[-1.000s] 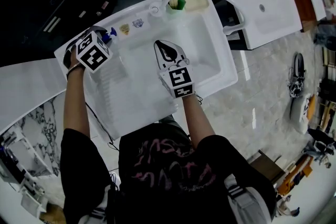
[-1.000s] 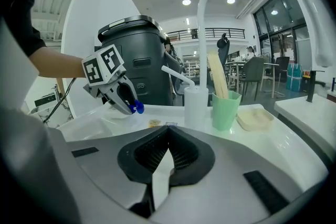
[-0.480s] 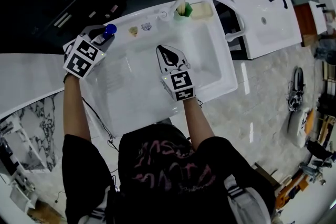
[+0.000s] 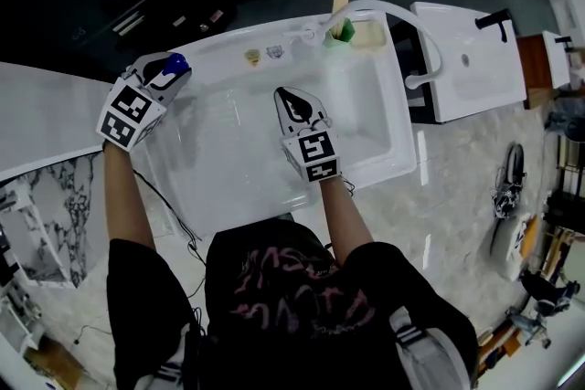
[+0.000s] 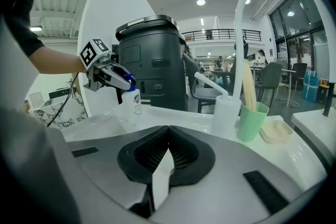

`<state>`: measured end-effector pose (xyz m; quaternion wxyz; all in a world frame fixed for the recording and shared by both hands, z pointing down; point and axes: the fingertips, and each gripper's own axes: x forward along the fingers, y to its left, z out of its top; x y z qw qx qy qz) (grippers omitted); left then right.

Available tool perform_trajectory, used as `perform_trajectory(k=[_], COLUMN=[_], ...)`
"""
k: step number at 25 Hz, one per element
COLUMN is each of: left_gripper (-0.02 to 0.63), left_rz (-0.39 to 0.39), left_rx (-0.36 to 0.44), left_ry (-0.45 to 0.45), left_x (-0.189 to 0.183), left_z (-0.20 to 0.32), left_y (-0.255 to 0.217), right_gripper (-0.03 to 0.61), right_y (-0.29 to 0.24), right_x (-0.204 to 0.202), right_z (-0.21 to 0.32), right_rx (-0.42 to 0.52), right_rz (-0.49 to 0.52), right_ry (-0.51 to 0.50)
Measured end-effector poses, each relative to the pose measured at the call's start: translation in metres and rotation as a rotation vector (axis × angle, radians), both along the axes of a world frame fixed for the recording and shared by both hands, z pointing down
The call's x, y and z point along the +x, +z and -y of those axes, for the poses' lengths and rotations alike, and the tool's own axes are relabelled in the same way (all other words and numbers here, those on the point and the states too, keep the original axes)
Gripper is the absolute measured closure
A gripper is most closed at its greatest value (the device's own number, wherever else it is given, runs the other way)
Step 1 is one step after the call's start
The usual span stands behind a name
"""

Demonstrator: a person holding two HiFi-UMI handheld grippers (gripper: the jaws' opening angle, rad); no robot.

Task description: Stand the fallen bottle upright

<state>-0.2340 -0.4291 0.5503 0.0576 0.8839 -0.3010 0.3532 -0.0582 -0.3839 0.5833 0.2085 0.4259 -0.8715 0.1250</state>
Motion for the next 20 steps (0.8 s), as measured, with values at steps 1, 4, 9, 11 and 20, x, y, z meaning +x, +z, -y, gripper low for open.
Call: perform_trajectory(k=[1,4,9,11,20], left_gripper=[0.485,0.483,0.477,0.474,0.388], left_rz=[0.002,0.005,0.013,0.014,-0.071], left_rx=[0.006,0.021,0.043,0.046,0.053], left_ry=[-0.003,-0.013,-0.007,-0.020,-0.123], left_x=[-0.004,-0.013,-0.013,-0.013,-0.017], left_z=[-0.001,-0.002,0.000,-0.001,0.001], left_y=[0.000,0.002,0.002,0.001,-0.005], right_gripper=[0.566,0.565,0.566,0.566,0.566], right_y=[0.001,0.002,-0.001,-0.001,-0.004], right_x=[-0.002,-0.006,-0.013,-0.014,-0.009], right_z=[0.000,-0.001,-0.002,-0.003,-0.006], right_rx=[0.001,-0.004,-0.003,0.000,0.009], right_rz=[-0.005,-0.016,-0.011,-0.017,-0.025], right_ry=[-0.006,-0.016,-0.024,-0.026,-0.015])
